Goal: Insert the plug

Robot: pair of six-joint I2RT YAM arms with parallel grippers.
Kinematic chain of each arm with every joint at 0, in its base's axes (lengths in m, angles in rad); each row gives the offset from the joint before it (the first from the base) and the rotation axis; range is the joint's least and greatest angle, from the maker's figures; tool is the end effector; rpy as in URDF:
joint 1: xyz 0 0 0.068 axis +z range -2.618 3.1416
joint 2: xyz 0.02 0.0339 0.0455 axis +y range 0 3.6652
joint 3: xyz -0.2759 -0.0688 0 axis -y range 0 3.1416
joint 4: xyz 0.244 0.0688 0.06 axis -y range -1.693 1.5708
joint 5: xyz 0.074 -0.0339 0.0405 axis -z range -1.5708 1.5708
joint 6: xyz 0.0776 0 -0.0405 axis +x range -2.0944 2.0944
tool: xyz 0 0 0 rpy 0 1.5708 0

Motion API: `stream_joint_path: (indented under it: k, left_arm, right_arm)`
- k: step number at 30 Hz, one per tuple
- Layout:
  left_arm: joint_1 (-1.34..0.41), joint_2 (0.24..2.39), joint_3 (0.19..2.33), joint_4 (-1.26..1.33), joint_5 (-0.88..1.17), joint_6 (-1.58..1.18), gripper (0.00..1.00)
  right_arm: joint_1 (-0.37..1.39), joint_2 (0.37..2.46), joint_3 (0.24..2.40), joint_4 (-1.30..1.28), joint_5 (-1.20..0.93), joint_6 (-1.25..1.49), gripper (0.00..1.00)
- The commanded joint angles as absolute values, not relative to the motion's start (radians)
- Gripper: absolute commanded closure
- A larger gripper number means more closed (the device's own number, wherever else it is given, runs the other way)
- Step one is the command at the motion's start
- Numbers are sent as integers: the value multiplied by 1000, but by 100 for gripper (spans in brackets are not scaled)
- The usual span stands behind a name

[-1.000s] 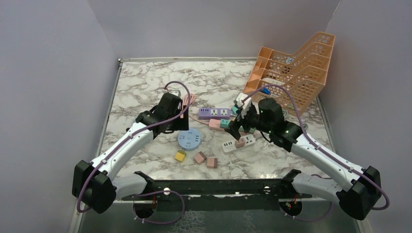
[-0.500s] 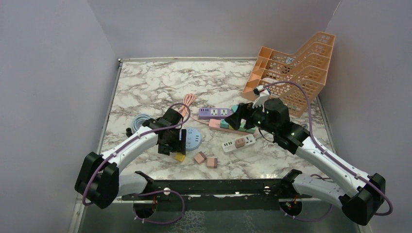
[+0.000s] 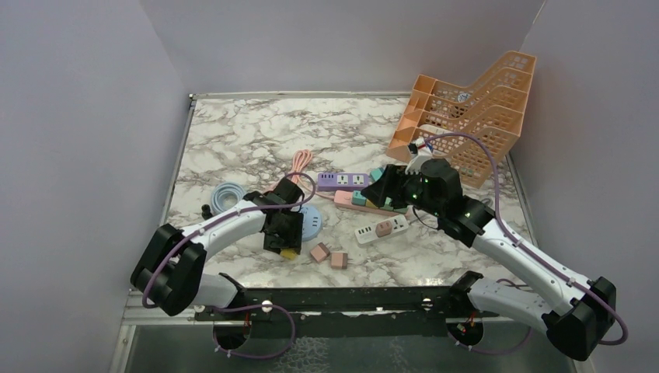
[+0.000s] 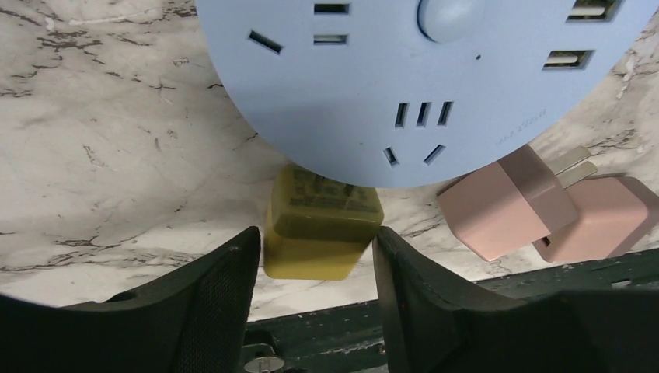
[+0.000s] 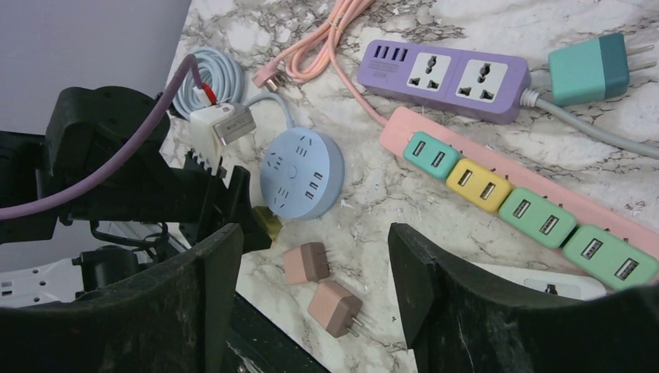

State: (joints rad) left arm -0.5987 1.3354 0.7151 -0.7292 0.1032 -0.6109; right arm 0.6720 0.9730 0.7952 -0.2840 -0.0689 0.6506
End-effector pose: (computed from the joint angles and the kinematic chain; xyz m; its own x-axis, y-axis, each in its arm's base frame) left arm 0.1791 -0.1319 0.1413 -0.9924 -0.0136 -0.1221 0.0122 0.9780 -0.2082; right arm 0.1931 0.1605 0.2900 -0.6828 0.2289 -0.6938 -0.3214 0.7587 0.5666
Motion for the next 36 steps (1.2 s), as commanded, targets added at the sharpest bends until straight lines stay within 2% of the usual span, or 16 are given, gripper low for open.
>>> stream_joint_path:
  k: [1, 5, 7, 12, 17, 25, 30, 36]
  left_arm:
    - [-618, 1354, 705, -704, 63, -632, 46]
    - [-623, 1309, 717, -698, 41, -639, 63]
    - [-624, 1261, 739, -697, 46, -646, 66]
    - [-623, 1150, 839, -697, 79, -705, 67]
    - [-622, 1146, 985, -679, 102, -810, 67]
    - [-615, 1178, 1105, -416, 189, -1158, 67]
    - [-615, 1184, 1090, -257, 225, -1366, 67]
    - [-616, 1150, 1025, -186, 224, -1559, 69]
  right_arm:
    - [670, 969, 782, -267, -103, 708, 32]
    - [670, 981, 784, -266, -143, 724, 34]
    - [670, 988, 782, -268, -163, 730, 34]
    - [670, 993, 734, -161, -258, 731, 33]
    - [677, 1035, 685, 34, -345, 724, 32]
    - [766, 1124, 733, 241, -255, 682, 26]
    - [791, 1157, 752, 320, -162, 718, 26]
    - [793, 1171, 760, 393, -50, 741, 29]
